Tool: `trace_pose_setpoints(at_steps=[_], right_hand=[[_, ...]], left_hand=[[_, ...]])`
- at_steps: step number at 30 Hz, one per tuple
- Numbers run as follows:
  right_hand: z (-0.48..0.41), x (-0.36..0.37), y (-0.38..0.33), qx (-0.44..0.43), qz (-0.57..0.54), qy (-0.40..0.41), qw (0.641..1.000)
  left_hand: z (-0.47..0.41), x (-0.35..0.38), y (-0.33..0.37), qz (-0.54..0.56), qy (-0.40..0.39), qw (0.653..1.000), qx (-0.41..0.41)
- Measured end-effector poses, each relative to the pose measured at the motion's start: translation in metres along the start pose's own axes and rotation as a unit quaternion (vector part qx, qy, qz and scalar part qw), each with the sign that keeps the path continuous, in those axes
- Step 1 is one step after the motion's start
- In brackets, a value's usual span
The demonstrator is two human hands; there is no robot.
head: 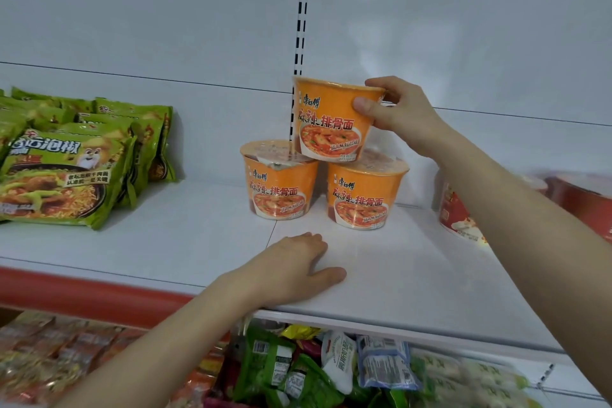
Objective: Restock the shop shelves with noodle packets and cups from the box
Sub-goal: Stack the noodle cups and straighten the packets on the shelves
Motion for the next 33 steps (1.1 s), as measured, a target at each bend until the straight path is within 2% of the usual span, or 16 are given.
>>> trace_pose_setpoints(at_steps=[6, 11, 26, 30, 33], right_hand=[[-0.003, 0.012, 0.008, 0.002, 0.012, -0.005, 1.000], [-0.007, 0.017, 0.005, 0.014, 0.037, -0.044, 0.998], [-0.003, 0.024, 0.009, 0.069, 0.014, -0.067, 0.995], [0.001, 0.014, -0.002, 0.037, 0.050, -0.042, 0.997], [0.008, -0.008, -0.017, -0.015, 0.102, 0.033, 0.994]], left_hand=[[0.000, 0.004, 0.003, -0.032, -0.020, 0.999, 0.006], [0.000, 0.005, 0.004, -0.057, -0.017, 0.998, 0.016], [0.002, 0.004, 0.006, -0.055, -0.020, 0.998, 0.020], [0.002, 0.005, 0.006, -0.046, -0.021, 0.999, 0.020], [0.002, 0.005, 0.006, -0.041, -0.018, 0.999, 0.021]])
Point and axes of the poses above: each hand's wrist, its own z-axis away from the middle knuckle, its own x-axis out of the palm, y = z × x, the point moved 9 cm from there along -z, towards the middle knuckle, and after that the axes turned 6 degrees about -z, right-handed, at the moved point
